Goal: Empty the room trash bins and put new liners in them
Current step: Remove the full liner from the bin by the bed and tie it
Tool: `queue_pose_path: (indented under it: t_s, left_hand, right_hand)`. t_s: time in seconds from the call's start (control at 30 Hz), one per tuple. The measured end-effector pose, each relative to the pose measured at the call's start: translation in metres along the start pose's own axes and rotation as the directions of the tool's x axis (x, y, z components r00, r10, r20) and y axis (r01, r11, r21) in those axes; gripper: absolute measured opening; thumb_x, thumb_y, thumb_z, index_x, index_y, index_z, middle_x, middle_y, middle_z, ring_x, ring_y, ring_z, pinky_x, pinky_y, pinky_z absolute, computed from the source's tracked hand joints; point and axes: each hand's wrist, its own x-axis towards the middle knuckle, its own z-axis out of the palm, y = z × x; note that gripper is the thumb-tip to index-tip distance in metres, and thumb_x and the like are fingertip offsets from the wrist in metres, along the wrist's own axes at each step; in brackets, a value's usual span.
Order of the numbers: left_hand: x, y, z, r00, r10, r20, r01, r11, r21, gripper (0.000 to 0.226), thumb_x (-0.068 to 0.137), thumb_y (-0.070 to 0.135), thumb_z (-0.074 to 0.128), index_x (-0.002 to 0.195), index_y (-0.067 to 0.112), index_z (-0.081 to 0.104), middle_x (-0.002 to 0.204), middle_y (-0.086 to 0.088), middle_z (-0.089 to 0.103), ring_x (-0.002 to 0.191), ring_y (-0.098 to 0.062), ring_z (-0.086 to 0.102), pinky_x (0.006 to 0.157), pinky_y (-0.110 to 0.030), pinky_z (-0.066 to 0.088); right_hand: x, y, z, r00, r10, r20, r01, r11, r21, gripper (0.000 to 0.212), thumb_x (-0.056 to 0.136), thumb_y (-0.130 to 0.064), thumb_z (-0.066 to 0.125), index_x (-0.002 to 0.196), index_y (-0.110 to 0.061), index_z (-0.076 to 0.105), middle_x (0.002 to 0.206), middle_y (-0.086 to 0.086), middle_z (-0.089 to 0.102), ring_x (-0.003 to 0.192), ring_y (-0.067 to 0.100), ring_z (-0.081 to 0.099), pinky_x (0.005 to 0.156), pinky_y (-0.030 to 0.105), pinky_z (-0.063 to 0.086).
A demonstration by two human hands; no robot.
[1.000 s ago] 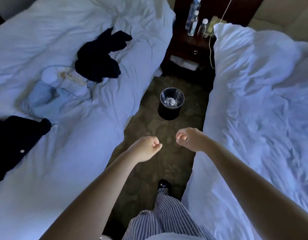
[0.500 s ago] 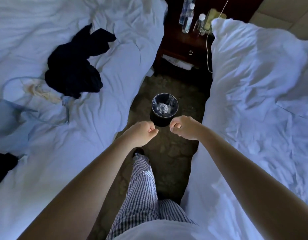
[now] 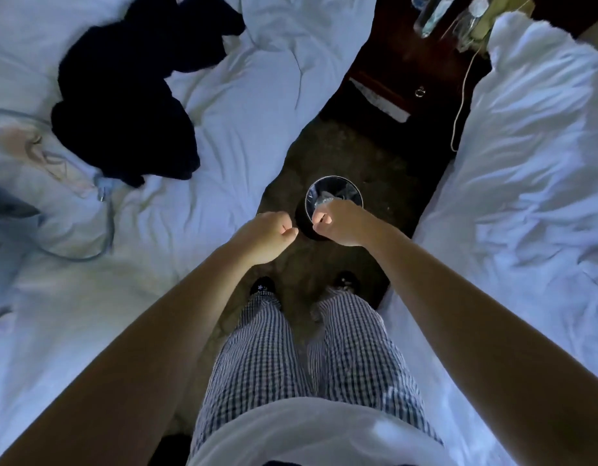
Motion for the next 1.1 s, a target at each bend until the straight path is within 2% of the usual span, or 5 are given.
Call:
queue_pose_path:
  t_s: [0.33, 0.5, 0.8, 0.97, 1.1]
  left_hand:
    - [0.095, -0.002, 0.008, 0.948, -0.3, -0.104, 0.268, 0.931, -0.246, 0.032, 0.1, 0.028, 0.04, 0.106, 0.003, 0.059, 0.106, -0.013, 0.062, 0.1, -0.027, 0.059, 0.083, -0.033, 0.044]
    - [0.147, 0.032, 0.043, 0.858, -0.509, -0.078, 0.449, 0.813, -0.371, 0.034, 0.099, 0.03, 0.04, 0.113, 0.005, 0.059, 0.114, -0.012, 0.061, 0.107, -0.03, 0.057, 0.092, -0.039, 0.046]
    - [0.222, 0.092, 0.14, 0.758, -0.652, -0.004, 0.499, 0.584, -0.64, 0.033, 0.099, 0.028, 0.039, 0.114, 0.005, 0.057, 0.113, -0.014, 0.061, 0.106, -0.031, 0.056, 0.089, -0.038, 0.046]
    - [0.254, 0.1, 0.2, 0.742, -0.667, 0.065, 0.498, 0.483, -0.721, 0.035, 0.1, 0.028, 0.039, 0.12, 0.004, 0.055, 0.121, -0.014, 0.059, 0.111, -0.028, 0.054, 0.091, -0.035, 0.045]
    - [0.276, 0.099, 0.252, 0.75, -0.657, 0.078, 0.501, 0.488, -0.715, 0.034, 0.101, 0.027, 0.039, 0.121, 0.004, 0.054, 0.124, -0.013, 0.057, 0.113, -0.026, 0.053, 0.09, -0.032, 0.042]
  right_hand:
    - [0.124, 0.03, -0.058, 0.972, -0.136, 0.189, 0.183, 0.949, -0.258, 0.028, 0.095, -0.024, 0.05, 0.12, -0.017, 0.059, 0.115, 0.007, 0.063, 0.098, 0.024, 0.06, 0.081, 0.034, 0.051]
    - [0.172, 0.068, -0.079, 0.909, -0.253, 0.33, 0.372, 0.849, -0.374, 0.01, 0.095, -0.025, 0.051, 0.094, -0.023, 0.061, 0.102, 0.003, 0.064, 0.087, 0.019, 0.06, 0.076, 0.035, 0.052]
    - [0.223, 0.163, -0.057, 0.793, -0.228, 0.565, 0.522, 0.734, -0.435, 0.024, 0.096, -0.027, 0.048, 0.111, -0.015, 0.062, 0.116, 0.01, 0.06, 0.11, 0.028, 0.052, 0.09, 0.041, 0.047]
    - [0.243, 0.228, -0.014, 0.792, -0.193, 0.579, 0.503, 0.744, -0.44, 0.018, 0.096, -0.027, 0.051, 0.104, -0.015, 0.062, 0.11, 0.007, 0.062, 0.1, 0.024, 0.057, 0.078, 0.034, 0.045]
    - [0.256, 0.273, 0.023, 0.801, -0.187, 0.568, 0.484, 0.761, -0.432, 0.02, 0.095, -0.028, 0.052, 0.105, -0.014, 0.063, 0.109, 0.008, 0.062, 0.096, 0.025, 0.06, 0.085, 0.039, 0.05]
